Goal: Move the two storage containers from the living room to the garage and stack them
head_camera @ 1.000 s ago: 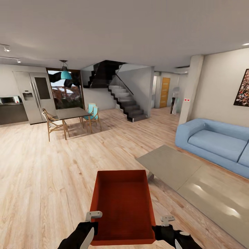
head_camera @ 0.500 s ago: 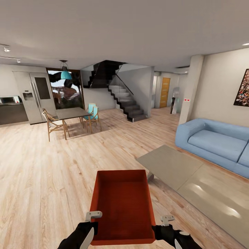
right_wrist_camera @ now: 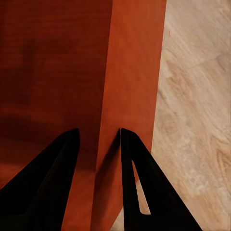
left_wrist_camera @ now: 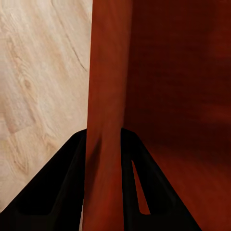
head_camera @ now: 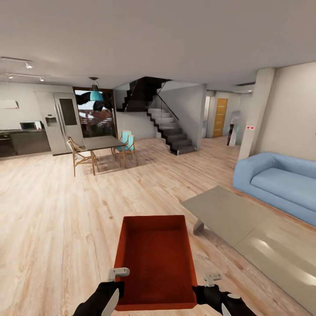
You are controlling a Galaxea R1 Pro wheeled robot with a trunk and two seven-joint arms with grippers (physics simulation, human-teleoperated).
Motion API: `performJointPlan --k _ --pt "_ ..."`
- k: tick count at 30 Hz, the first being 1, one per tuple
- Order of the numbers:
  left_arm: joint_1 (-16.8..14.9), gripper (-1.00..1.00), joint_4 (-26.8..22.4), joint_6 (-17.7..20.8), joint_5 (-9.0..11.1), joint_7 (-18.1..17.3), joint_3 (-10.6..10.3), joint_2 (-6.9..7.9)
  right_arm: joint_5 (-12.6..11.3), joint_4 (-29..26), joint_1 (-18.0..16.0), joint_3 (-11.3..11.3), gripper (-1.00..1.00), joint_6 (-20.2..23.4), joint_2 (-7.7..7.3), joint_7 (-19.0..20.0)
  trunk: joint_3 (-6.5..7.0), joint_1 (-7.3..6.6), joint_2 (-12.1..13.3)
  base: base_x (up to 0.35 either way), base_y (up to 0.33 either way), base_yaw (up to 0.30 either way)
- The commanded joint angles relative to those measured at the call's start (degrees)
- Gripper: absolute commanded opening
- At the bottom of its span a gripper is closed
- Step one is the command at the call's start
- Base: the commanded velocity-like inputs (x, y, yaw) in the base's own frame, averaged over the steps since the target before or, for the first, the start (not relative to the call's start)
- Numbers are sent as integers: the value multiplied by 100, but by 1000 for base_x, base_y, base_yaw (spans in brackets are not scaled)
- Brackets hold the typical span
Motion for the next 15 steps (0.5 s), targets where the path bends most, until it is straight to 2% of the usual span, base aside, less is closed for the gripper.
performJointPlan --k 1,3,9,11,15 --pt "-4 -100 -22 -315 105 -115 -46 78 -11 5 3 -15 -100 49 -12 146 -3 2 -5 0 0 288" --pt "-4 -100 -22 -313 123 -119 -48 147 -9 6 3 -15 -100 49 -12 146 -3 2 -5 0 0 289" --pt "-4 -100 -22 -315 132 -121 -48 174 -11 6 3 -15 -100 49 -12 146 -3 2 -5 35 0 288" --pt "-4 -100 -22 -319 132 -121 -48 175 -11 5 3 -15 -100 48 -12 146 -3 2 -5 222 0 200" --pt "-2 -100 -22 -317 132 -121 -48 176 -11 5 3 -18 -100 40 -12 149 -3 2 -5 298 0 55"
